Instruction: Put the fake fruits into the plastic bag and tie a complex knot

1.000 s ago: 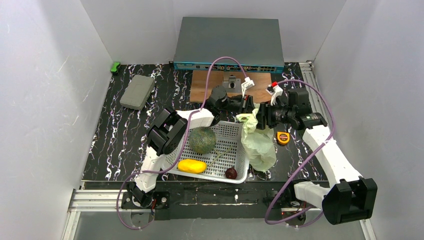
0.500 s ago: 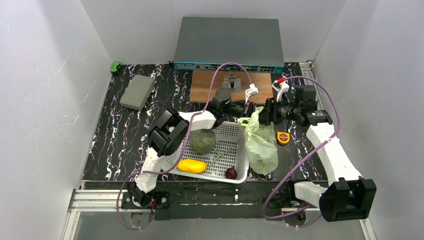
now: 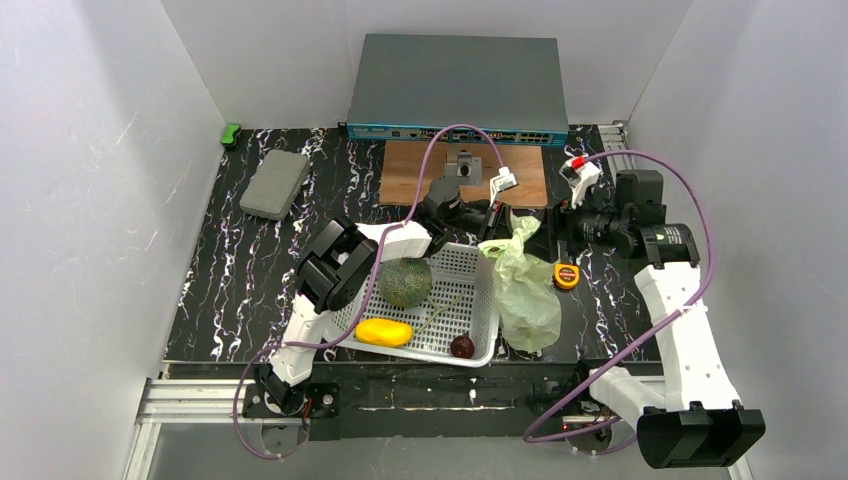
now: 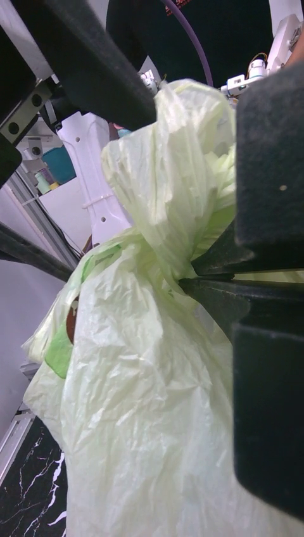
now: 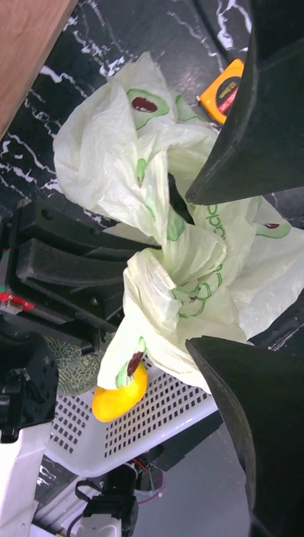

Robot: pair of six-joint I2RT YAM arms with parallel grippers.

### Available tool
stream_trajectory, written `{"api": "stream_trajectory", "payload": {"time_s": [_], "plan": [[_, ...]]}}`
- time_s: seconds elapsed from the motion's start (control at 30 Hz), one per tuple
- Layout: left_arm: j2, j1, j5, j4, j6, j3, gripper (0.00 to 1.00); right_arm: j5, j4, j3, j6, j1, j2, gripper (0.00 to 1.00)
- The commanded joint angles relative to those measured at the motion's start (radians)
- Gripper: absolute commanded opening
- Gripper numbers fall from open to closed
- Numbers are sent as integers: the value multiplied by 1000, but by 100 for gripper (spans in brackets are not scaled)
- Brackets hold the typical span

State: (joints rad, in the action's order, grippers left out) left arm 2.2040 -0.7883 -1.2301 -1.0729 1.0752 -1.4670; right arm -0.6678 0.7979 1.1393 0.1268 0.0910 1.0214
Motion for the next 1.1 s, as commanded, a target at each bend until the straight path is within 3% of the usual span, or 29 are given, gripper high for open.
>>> {"api": "stream_trajectory", "payload": {"time_s": [0.0,0.2,0.47,0.73,0.93,0.97,1.07], "plan": [[-6,8,4,-32,-17,-8,0,23,176,60,104,-49,-9,80],[-3,8,6,-37,-13,-20,0,-3,240,34,173,-123,-26,49],[4,1,5,-43,-10,-34,0,-94,165,-19,122,-168,-44,44],[11,-6,2,-60,2,-46,0,-154,42,-101,57,-167,-2,48],[11,-13,-5,-71,5,-39,0,-180,-63,-115,-3,-165,22,39],[11,-14,-5,-70,6,-38,0,-191,-72,-110,-10,-165,32,37],[12,-13,-8,-65,-1,-31,0,-234,-107,-84,-37,-165,46,11]]}}
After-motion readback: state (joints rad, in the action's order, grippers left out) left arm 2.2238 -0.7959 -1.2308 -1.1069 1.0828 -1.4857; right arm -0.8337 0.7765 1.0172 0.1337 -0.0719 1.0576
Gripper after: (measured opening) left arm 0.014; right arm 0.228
